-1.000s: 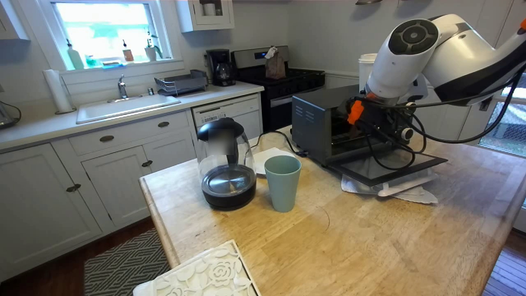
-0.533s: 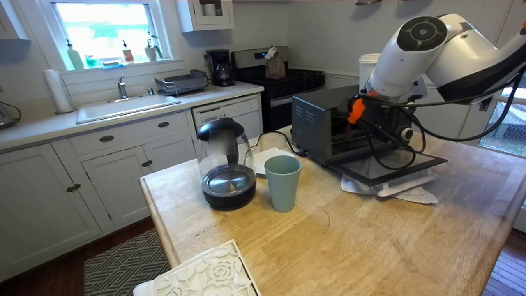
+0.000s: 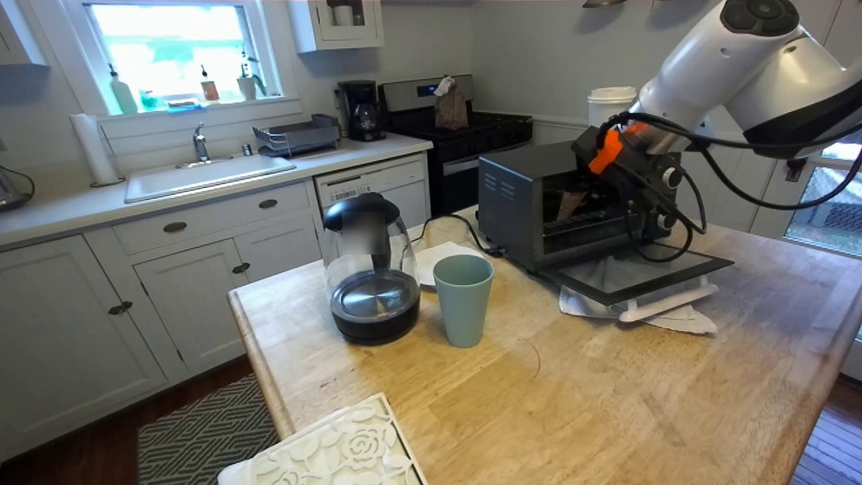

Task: Put the brown cup in the oven

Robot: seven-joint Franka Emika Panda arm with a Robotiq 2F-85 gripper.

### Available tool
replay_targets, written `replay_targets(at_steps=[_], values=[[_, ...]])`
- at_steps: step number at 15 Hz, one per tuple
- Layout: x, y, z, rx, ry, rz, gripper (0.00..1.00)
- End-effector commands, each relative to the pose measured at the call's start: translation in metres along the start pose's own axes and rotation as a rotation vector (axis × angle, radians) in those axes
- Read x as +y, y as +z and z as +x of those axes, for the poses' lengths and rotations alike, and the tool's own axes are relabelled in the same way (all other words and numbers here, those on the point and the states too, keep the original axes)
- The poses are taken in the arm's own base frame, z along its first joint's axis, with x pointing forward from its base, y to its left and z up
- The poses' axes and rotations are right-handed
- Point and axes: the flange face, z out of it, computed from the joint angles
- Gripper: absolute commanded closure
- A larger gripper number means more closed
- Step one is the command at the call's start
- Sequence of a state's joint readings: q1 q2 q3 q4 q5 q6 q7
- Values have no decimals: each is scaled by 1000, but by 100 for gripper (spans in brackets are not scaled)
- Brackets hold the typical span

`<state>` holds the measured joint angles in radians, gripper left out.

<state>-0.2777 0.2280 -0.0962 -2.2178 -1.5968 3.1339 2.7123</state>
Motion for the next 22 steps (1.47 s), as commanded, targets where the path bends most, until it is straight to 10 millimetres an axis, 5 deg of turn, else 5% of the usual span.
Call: replay_targets(at_steps=[1,7,12,22], values=[[10,10,2,-13,18,-15,74],[18,11,-3,-17,-45,-21,38],[20,-19,0,0,-187,22,3],[14,-87,-21,15,-395,132,0]])
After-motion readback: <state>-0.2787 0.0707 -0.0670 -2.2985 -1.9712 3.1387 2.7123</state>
